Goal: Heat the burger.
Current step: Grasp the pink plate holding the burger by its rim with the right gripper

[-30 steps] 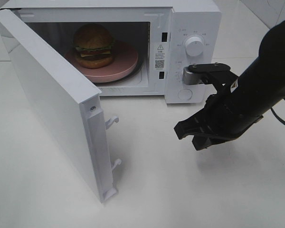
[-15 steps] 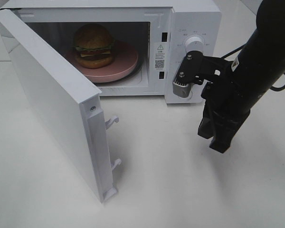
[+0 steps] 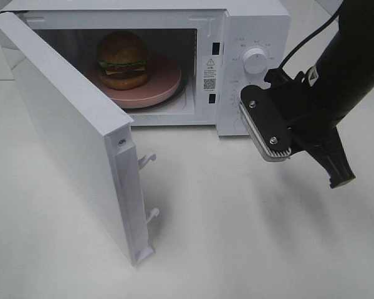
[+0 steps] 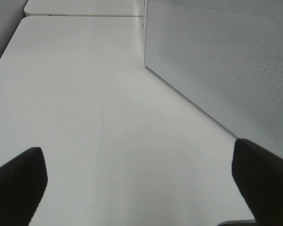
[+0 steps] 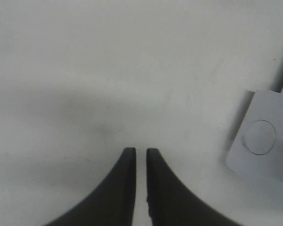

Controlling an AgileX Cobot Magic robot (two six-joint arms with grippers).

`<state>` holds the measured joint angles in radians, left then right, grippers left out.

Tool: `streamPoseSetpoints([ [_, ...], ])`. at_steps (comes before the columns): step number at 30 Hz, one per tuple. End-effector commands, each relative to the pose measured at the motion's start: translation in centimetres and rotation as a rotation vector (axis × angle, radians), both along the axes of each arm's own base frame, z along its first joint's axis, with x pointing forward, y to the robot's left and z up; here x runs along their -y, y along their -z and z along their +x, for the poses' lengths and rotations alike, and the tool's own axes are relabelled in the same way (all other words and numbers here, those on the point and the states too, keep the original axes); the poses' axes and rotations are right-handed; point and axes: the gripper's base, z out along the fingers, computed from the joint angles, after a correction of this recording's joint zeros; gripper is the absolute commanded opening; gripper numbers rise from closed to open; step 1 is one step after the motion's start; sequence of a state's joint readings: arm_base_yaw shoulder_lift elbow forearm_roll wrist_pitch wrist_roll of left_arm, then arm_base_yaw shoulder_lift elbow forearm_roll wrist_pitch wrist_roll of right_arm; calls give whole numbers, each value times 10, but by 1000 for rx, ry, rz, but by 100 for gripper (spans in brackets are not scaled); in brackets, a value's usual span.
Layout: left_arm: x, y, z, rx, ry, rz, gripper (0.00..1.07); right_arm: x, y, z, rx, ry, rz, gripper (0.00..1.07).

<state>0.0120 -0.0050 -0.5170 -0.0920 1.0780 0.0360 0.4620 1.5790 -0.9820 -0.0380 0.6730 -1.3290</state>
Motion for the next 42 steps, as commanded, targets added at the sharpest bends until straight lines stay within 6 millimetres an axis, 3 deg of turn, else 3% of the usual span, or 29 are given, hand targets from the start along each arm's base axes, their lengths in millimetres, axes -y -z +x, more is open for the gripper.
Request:
streamPoseSetpoints([
  [1, 0, 0, -2, 23, 1, -5, 100, -1, -9, 7, 105, -80, -39, 31],
  [2, 0, 0, -2, 23, 1, -5, 100, -1, -9, 7, 105, -80, -39, 31],
  [3, 0, 0, -2, 23, 1, -5, 100, -3, -11, 8, 125, -87, -33, 39],
  [4, 0, 0, -2, 23, 1, -5, 100, -12, -16, 11, 170, -103, -7, 56],
  [7, 0, 0, -2, 23, 1, -5, 100, -15, -20, 12, 188, -102, 6, 63],
  [9, 0, 0, -2, 23, 1, -5, 100, -29, -30, 17, 231, -67, 63, 91],
  [13, 0, 0, -2, 23, 1, -5, 100, -39, -34, 22, 249, -43, 100, 99],
  [20, 0, 0, -2, 23, 1, -5, 100, -72, -27, 34, 272, -111, 113, 97],
  [23, 0, 0, -2, 23, 1, -5, 100, -77, -26, 36, 274, -118, 116, 97],
  [25, 0, 0, -2, 23, 1, -5, 100, -93, -24, 44, 295, -143, 136, 96],
  [42, 0, 0, -2, 23, 1, -5, 100, -134, -2, 88, 326, -61, 226, 93],
])
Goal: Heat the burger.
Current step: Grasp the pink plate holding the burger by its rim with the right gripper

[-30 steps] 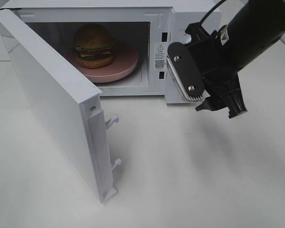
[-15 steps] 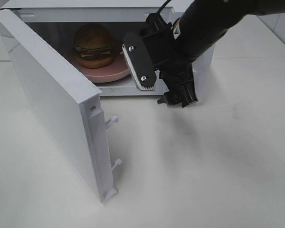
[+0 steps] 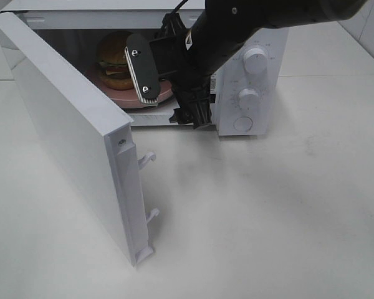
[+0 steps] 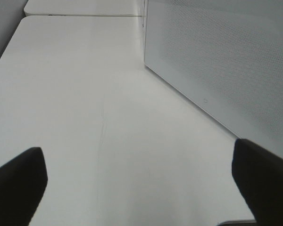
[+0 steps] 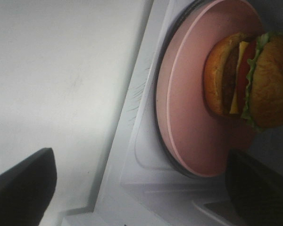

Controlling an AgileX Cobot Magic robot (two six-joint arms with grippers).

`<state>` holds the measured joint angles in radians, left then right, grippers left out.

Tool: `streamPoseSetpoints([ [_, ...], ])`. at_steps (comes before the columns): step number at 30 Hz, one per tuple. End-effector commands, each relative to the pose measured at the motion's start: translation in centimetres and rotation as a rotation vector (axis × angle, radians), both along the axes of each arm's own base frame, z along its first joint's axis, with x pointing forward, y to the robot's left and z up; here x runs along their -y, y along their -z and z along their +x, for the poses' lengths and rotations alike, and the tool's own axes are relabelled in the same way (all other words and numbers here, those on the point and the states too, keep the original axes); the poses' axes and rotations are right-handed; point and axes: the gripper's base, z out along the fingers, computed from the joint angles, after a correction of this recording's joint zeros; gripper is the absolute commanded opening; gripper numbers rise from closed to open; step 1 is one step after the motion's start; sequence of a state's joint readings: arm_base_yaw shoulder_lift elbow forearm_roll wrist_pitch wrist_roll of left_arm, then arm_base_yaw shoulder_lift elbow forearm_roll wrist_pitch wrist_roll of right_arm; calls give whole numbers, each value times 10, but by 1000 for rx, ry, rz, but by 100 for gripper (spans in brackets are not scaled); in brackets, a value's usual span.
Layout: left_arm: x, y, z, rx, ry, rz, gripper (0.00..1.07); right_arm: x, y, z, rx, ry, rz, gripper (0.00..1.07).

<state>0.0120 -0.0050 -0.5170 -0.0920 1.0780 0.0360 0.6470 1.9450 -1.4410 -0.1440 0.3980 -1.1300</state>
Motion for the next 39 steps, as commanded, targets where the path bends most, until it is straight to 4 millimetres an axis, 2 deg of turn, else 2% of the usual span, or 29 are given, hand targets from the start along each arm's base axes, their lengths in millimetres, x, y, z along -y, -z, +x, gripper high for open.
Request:
streamPoseSetpoints([
  [1, 0, 0, -2, 23, 1, -5, 100, -9, 4, 7, 4, 15, 24, 93],
  [14, 0, 0, -2, 23, 1, -5, 100, -30, 36, 34, -23, 45, 33, 90],
  [30, 0, 0, -2, 23, 1, -5, 100, -53, 64, 68, -24, 77, 54, 86],
  [39, 0, 0, -2, 23, 1, -5, 100, -49, 76, 89, -32, 138, 76, 84],
])
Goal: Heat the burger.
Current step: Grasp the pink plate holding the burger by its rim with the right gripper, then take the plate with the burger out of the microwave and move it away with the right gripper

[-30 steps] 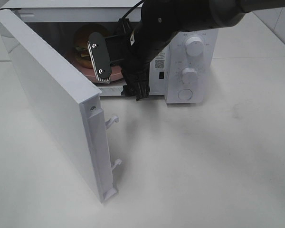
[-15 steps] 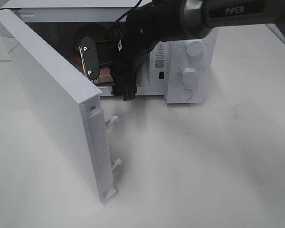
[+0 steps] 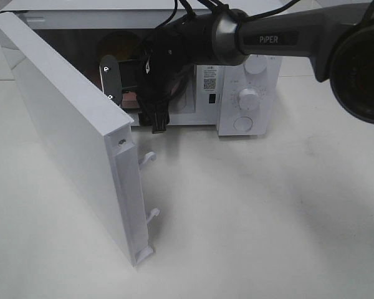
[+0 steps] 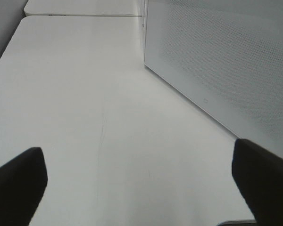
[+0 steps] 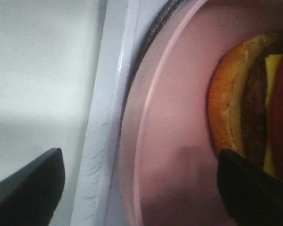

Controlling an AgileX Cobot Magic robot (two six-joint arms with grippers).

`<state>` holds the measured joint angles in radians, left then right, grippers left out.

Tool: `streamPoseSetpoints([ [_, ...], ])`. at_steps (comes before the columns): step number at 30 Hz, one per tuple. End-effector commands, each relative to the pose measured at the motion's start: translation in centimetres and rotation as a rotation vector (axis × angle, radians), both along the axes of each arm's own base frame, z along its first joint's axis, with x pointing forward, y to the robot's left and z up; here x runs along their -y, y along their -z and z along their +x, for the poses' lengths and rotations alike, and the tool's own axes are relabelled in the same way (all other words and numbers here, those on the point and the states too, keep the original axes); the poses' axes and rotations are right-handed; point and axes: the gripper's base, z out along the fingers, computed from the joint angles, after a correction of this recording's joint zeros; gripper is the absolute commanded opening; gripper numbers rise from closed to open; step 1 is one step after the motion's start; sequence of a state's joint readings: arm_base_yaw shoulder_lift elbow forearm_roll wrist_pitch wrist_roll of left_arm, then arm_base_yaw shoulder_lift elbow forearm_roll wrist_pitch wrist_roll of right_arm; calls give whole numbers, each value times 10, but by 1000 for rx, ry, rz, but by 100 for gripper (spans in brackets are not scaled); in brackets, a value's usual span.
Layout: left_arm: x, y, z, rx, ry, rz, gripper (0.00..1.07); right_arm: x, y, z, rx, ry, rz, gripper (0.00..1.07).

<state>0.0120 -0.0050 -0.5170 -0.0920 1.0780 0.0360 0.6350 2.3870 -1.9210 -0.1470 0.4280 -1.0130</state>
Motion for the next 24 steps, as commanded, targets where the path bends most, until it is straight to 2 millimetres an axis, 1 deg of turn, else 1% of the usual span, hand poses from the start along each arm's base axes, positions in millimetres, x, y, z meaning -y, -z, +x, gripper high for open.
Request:
streamPoseSetpoints([
  [1, 0, 0, -2, 23, 1, -5, 100, 4, 3, 11, 2, 30, 13, 83],
  [4, 0, 0, -2, 23, 1, -5, 100, 3, 4, 12, 4, 30, 15, 82],
  [5, 0, 0, -2, 23, 1, -5, 100, 2, 4, 14, 10, 29, 16, 79],
  [6, 0, 0, -2, 23, 1, -5, 100, 2, 5, 16, 15, 24, 13, 71],
  [7, 0, 0, -2, 23, 1, -5, 100, 2, 5, 16, 15, 24, 13, 71],
  [8, 0, 0, -2, 23, 1, -5, 100, 1, 6, 16, 17, 20, 10, 65],
  [9, 0, 0, -2, 23, 1, -5, 100, 1, 4, 16, 23, 13, 8, 52],
  [10, 0, 0, -2, 23, 1, -5, 100, 1, 4, 16, 23, 13, 8, 52],
  [11, 0, 0, -2, 23, 1, -5, 100, 0, 4, 16, 25, 9, 8, 45],
  [12, 0, 0, -2, 23, 1, -5, 100, 0, 2, 16, 27, 9, 10, 26],
  [13, 0, 0, -2, 23, 1, -5, 100, 0, 2, 16, 27, 9, 10, 26],
  [14, 0, 0, -2, 23, 1, -5, 100, -1, 1, 16, 26, 8, 12, 8],
  [15, 0, 0, -2, 23, 1, -5, 100, -1, 1, 16, 26, 8, 12, 8],
  [16, 0, 0, -2, 23, 1, -5, 100, -1, 1, 15, 24, 10, 13, 2],
  [18, 0, 0, -2, 23, 1, -5, 100, -1, 1, 15, 23, 11, 18, 0],
  [24, 0, 0, -2, 23, 1, -5, 100, -5, -1, 12, 25, -5, 13, 0],
])
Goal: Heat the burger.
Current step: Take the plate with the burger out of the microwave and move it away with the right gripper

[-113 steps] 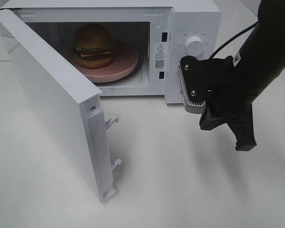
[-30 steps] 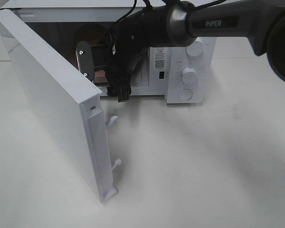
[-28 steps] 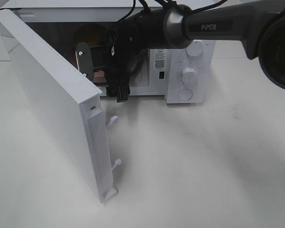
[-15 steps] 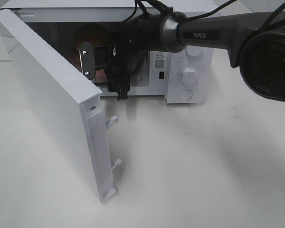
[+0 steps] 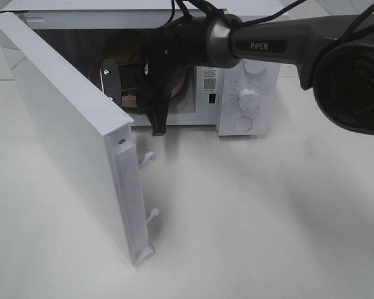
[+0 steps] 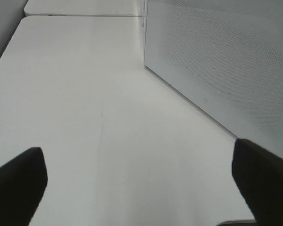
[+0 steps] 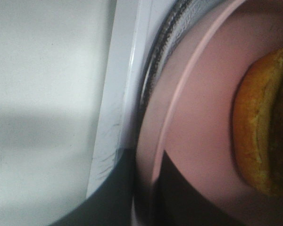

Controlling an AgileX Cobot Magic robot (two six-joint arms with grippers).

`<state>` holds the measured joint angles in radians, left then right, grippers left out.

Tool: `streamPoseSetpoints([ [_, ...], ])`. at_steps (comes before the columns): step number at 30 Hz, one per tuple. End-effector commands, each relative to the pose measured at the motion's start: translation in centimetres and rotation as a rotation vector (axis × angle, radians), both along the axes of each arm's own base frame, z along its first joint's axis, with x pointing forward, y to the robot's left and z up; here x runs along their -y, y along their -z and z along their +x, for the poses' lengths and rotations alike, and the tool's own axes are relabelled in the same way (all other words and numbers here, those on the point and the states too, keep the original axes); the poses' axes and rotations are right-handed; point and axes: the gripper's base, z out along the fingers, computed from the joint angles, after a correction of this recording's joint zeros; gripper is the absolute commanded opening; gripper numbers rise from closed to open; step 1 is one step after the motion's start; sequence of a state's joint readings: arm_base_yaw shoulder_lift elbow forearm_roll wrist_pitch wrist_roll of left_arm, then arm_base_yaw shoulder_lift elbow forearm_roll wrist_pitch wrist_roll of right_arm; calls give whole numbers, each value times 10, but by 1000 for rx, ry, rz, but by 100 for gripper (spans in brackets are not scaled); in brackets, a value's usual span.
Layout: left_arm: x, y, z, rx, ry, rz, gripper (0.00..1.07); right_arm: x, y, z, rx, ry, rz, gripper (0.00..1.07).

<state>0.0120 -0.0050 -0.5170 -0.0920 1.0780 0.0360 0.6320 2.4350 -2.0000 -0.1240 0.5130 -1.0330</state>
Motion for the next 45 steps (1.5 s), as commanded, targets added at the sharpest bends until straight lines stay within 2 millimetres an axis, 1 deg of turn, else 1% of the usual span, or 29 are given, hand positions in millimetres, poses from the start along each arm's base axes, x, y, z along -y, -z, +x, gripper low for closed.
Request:
streamPoseSetpoints([
  [1, 0, 0, -2, 23, 1, -5, 100, -3, -8, 6, 72, -11, 41, 0],
  [3, 0, 0, -2, 23, 1, -5, 100, -6, -16, 2, 76, -33, 30, 0],
  [6, 0, 0, -2, 23, 1, -5, 100, -5, -21, 0, 72, -31, 29, 0],
  [8, 0, 0, -2, 23, 1, -5, 100, -6, -30, -4, 52, -39, 36, 0],
  [11, 0, 0, -2, 23, 1, -5, 100, -5, -33, -7, 39, -62, 21, 0],
  [13, 0, 0, -2, 23, 1, -5, 100, -3, -39, -10, 45, -100, -9, 0],
  [17, 0, 0, -2, 23, 1, -5, 100, 0, -45, -15, 52, -130, -15, 0],
  [18, 0, 0, -2, 23, 1, -5, 100, 2, -48, -19, 56, -164, -31, 0],
  [22, 0, 0, -2, 23, 1, -5, 100, 4, -50, -26, 72, -226, -29, 0],
  [23, 0, 0, -2, 23, 1, -5, 100, 6, -53, -30, 98, -264, -27, 0],
  [24, 0, 0, -2, 23, 1, -5, 100, 6, -53, -30, 98, -264, -27, 0],
  [25, 0, 0, -2, 23, 1, -5, 100, 7, -58, -33, 131, -284, -18, 0],
  [32, 0, 0, -2, 23, 1, -5, 100, 13, -61, -40, 139, -299, -16, 0],
  [37, 0, 0, -2, 23, 1, -5, 100, 16, -64, -50, 133, -340, -4, 0],
  [40, 0, 0, -2, 23, 1, -5, 100, 22, -62, -57, 121, -371, -22, 0],
  [45, 0, 0, -2, 23, 1, -5, 100, 31, -63, -64, 110, -369, -32, 0],
])
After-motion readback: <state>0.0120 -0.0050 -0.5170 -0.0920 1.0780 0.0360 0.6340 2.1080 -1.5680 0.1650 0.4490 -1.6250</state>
